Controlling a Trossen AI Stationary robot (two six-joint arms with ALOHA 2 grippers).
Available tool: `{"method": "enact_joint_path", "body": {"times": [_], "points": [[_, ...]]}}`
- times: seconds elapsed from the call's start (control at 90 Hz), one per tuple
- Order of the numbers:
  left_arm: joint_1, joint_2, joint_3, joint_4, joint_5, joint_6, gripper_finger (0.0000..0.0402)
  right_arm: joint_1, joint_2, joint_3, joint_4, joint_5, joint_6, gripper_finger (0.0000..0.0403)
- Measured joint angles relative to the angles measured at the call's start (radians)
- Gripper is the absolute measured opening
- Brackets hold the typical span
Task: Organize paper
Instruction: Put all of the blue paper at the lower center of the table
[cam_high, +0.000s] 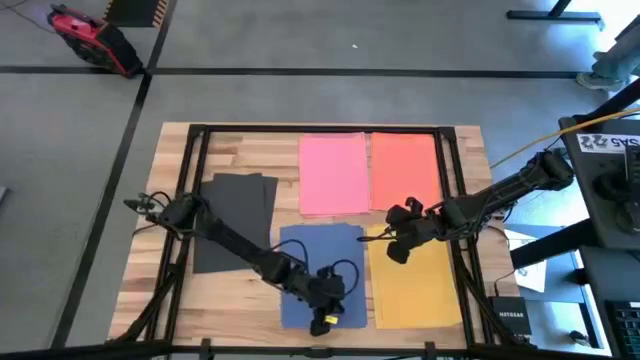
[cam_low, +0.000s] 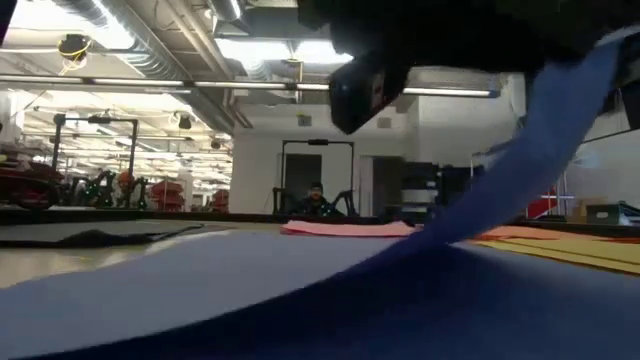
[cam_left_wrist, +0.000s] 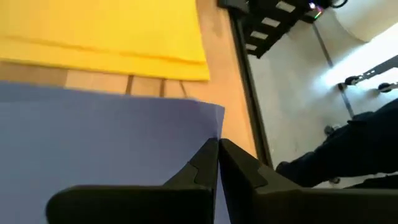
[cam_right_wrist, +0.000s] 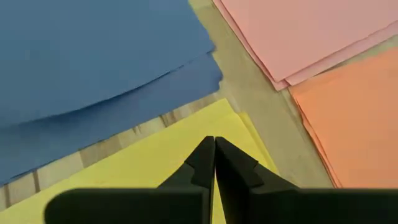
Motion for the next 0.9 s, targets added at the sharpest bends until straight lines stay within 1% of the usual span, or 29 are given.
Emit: {"method": "enact_joint_path", "body": {"times": [0.322,0.789,0.9], "points": [[0.008,0.0,0.005,0.008,-0.007,-0.001,0.0,0.0,0.0,0.0,0.0,0.0,0.02,0.0001],[0.001,0.0,0.005,0.016,0.025,0.025,0.0,0.0,0.0,0.0,0.0,0.0,0.026,0.0001],[0.001,0.002,0.005,0.034,0.027,0.011,0.0,0.0,0.0,0.0,0.0,-0.001,0.034,0.0001]]}}
